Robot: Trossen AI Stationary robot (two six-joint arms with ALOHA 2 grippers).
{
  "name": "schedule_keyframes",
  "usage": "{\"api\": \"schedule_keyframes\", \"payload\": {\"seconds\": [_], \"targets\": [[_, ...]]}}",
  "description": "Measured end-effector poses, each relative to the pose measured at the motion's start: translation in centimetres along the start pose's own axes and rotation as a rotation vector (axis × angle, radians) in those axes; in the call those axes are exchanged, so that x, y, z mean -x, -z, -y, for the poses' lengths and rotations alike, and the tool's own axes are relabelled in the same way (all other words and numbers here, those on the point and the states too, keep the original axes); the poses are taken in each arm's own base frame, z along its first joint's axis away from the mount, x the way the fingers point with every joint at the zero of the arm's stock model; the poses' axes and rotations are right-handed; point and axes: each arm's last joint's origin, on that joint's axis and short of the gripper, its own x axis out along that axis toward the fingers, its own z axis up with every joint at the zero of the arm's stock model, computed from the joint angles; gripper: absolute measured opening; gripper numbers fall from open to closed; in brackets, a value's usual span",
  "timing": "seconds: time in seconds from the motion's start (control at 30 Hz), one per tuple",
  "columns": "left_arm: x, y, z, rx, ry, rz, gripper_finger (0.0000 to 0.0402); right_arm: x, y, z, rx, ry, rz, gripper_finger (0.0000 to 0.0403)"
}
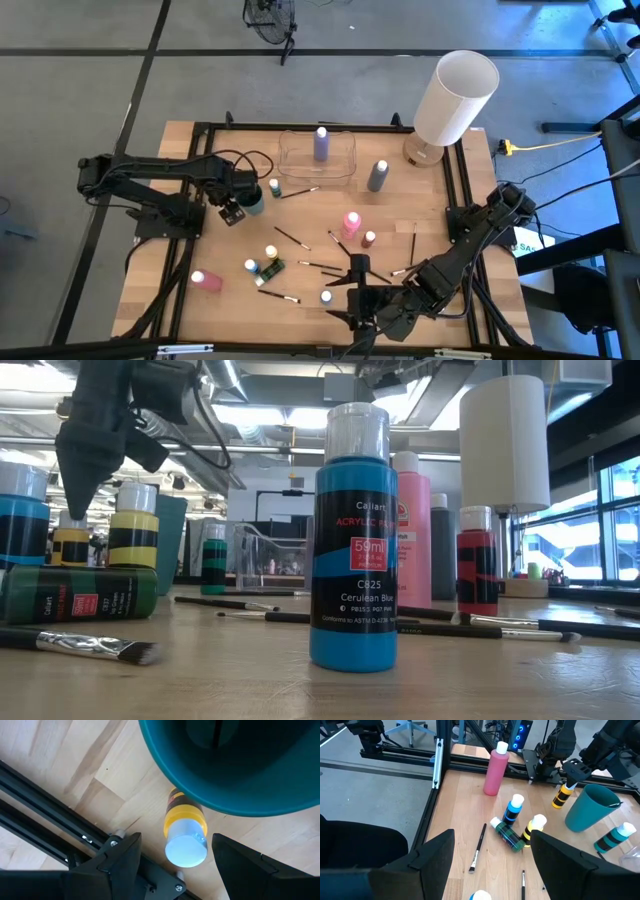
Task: Pick & Place Paint Supplies
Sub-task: Put the yellow paint bottle into the transparent bin
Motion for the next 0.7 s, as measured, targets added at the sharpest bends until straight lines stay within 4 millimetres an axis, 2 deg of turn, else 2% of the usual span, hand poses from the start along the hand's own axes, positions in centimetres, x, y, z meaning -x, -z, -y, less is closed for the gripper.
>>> {"api": "schedule_keyframes", "payload": {"seconds": [0.7], "targets": [[0.00, -0.04, 0.02, 0.014, 0.002, 0.003, 0.0239, 0.00, 0.00, 0.00, 0.000, 0.000, 0.000, 0.0264]]}}
